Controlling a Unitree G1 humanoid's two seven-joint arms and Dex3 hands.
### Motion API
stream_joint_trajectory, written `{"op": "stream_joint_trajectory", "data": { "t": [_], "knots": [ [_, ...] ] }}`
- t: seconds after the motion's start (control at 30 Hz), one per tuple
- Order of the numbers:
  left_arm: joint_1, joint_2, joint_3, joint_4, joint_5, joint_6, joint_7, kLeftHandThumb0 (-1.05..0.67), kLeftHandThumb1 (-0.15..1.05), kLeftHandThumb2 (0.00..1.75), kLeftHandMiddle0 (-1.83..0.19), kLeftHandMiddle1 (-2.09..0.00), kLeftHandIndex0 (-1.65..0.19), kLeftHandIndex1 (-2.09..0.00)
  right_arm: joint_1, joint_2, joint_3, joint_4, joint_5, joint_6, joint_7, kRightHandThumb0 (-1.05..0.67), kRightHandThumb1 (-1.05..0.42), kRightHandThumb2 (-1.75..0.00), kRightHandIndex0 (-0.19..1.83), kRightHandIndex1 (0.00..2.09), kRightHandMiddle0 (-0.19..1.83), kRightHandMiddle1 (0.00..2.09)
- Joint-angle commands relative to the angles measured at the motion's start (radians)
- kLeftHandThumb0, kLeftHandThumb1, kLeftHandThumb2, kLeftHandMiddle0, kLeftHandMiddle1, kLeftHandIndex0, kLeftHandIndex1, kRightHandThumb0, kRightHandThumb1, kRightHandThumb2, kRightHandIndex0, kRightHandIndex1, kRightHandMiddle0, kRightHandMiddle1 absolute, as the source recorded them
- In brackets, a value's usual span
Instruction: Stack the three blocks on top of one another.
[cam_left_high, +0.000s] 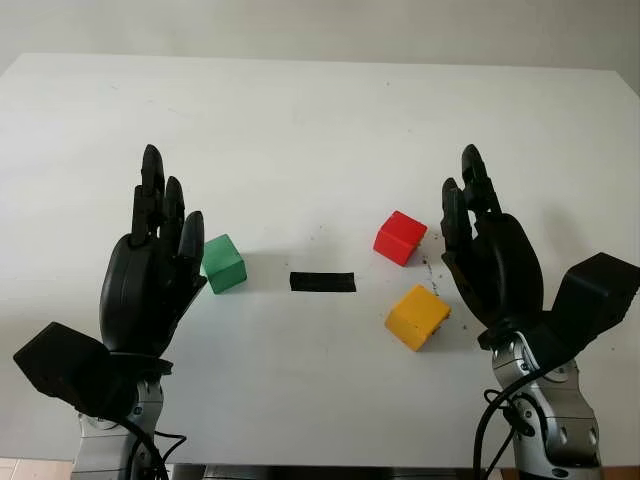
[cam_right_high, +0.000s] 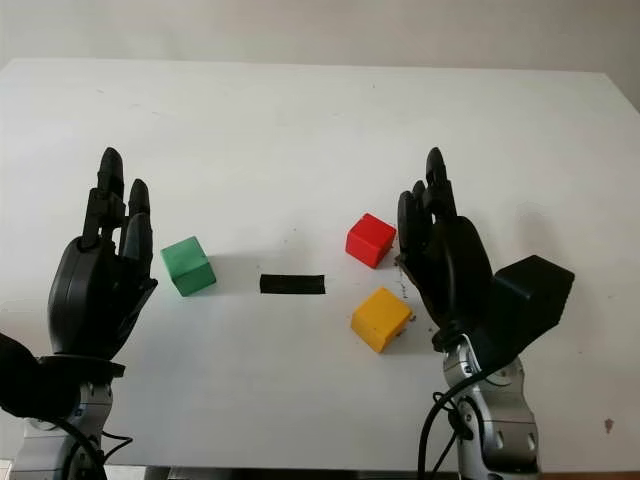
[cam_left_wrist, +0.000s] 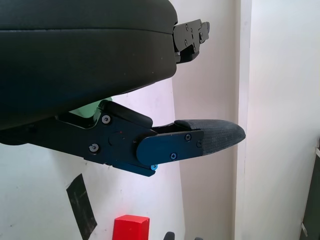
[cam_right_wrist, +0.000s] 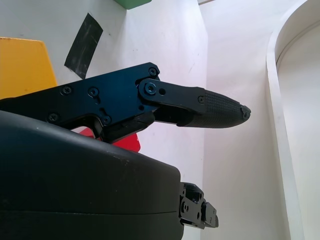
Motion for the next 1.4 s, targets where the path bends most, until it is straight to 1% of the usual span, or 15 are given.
{"op": "stream_joint_trajectory", "data": {
  "t": [0.0,0.2,0.3,0.33,0.43,0.53,0.57,0.6,0.67,0.7,0.83,0.97,1.07,1.17,1.37],
  "knots": [
    [0.01,-0.001,-0.003,-0.016,0.002,-0.008,-0.001,-0.67,1.05,0.52,0.19,-0.03,0.19,-0.01,0.014,-0.008,-0.003,-0.011,0.001,-0.007,0.002,-0.69,-1.05,-0.59,-0.19,0.0,-0.19,0.0],
    [-0.003,-0.011,-0.001,0.002,-0.003,-0.019,0.003,-0.65,1.05,0.51,0.18,-0.05,0.18,-0.03,-0.019,-0.012,-0.005,0.03,0.002,-0.01,0.009,-0.69,-1.05,-0.58,-0.19,0.0,-0.19,0.0],
    [-0.006,-0.018,-0.003,0.009,-0.002,-0.025,0.007,-0.65,1.05,0.51,0.18,-0.05,0.17,-0.04,-0.04,-0.031,-0.013,0.048,-0.003,-0.025,0.026,-0.68,-1.05,-0.59,-0.19,0.0,-0.19,0.0],
    [-0.007,-0.017,-0.004,0.013,0.003,-0.027,0.007,-0.66,1.05,0.51,0.18,-0.05,0.17,-0.05,-0.051,-0.05,-0.018,0.057,-0.01,-0.043,0.04,-0.7,-1.05,-0.57,-0.19,0.0,-0.19,0.0],
    [-0.01,-0.014,-0.006,0.021,0.012,-0.037,0.007,-0.66,1.05,0.52,0.19,-0.05,0.19,-0.04,-0.119,-0.123,-0.048,0.085,-0.033,-0.081,0.071,-0.68,-1.05,-0.51,-0.19,0.0,-0.19,0.0],
    [-0.01,-0.021,-0.01,0.025,0.013,-0.05,0.013,-0.66,1.05,0.52,0.18,-0.05,0.18,-0.05,-0.231,-0.225,-0.082,0.175,-0.056,-0.155,0.126,-0.69,-1.05,-0.3,-0.19,0.02,-0.1,0.06],
    [-0.009,-0.021,-0.011,0.025,0.014,-0.052,0.014,-0.66,1.05,0.52,0.18,-0.05,0.19,-0.05,-0.256,-0.247,-0.089,0.198,-0.054,-0.165,0.145,-0.7,-1.05,-0.19,-0.19,0.02,-0.06,0.07],
    [-0.009,-0.019,-0.012,0.026,0.016,-0.056,0.013,-0.66,1.05,0.52,0.18,-0.05,0.19,-0.05,-0.317,-0.303,-0.088,0.246,-0.07,-0.18,0.18,-0.7,-1.05,-0.15,-0.19,0.02,-0.05,0.07],
    [-0.006,-0.019,-0.013,0.025,0.018,-0.061,0.012,-0.66,1.05,0.53,0.19,-0.05,0.19,-0.05,-0.399,-0.382,-0.08,0.316,-0.106,-0.208,0.226,-0.64,-0.96,-0.07,-0.17,0.04,0.04,0.11],
    [-0.003,-0.021,-0.014,0.023,0.018,-0.063,0.012,-0.66,1.05,0.53,0.19,-0.05,0.19,-0.05,-0.424,-0.408,-0.076,0.34,-0.122,-0.22,0.241,-0.64,-0.94,-0.06,-0.15,0.05,0.07,0.12],
    [0.004,-0.019,-0.01,0.018,0.021,-0.061,0.016,-0.67,1.05,0.53,0.19,-0.05,0.19,-0.05,-0.577,-0.541,-0.02,0.491,-0.211,-0.352,0.358,-0.62,-0.87,-0.04,-0.05,0.09,0.2,0.17],
    [0.008,-0.012,-0.012,0.016,0.026,-0.054,0.013,-0.67,1.05,0.53,0.19,-0.04,0.19,-0.04,-0.709,-0.622,0.068,0.609,-0.335,-0.505,0.425,-0.64,-0.82,-0.04,0.07,0.12,0.32,0.18],
    [0.007,-0.015,-0.013,0.024,0.027,-0.061,0.012,-0.67,1.05,0.54,0.19,-0.04,0.19,-0.02,-0.773,-0.653,0.128,0.661,-0.422,-0.589,0.445,-0.63,-0.8,-0.04,0.1,0.1,0.35,0.17],
    [0.007,-0.017,-0.012,0.025,0.022,-0.061,0.012,-0.66,1.05,0.54,0.19,-0.04,0.19,-0.02,-0.825,-0.677,0.192,0.736,-0.511,-0.73,0.442,-0.59,-0.8,-0.05,0.07,0.08,0.34,0.15],
    [0.008,-0.01,-0.005,0.02,0.015,-0.054,0.007,-0.67,1.05,0.53,0.19,-0.04,0.19,-0.03,-0.899,-0.696,0.306,0.83,-0.722,-0.916,0.363,-0.61,-0.79,-0.05,0.07,0.07,0.37,0.13]
  ]
}}
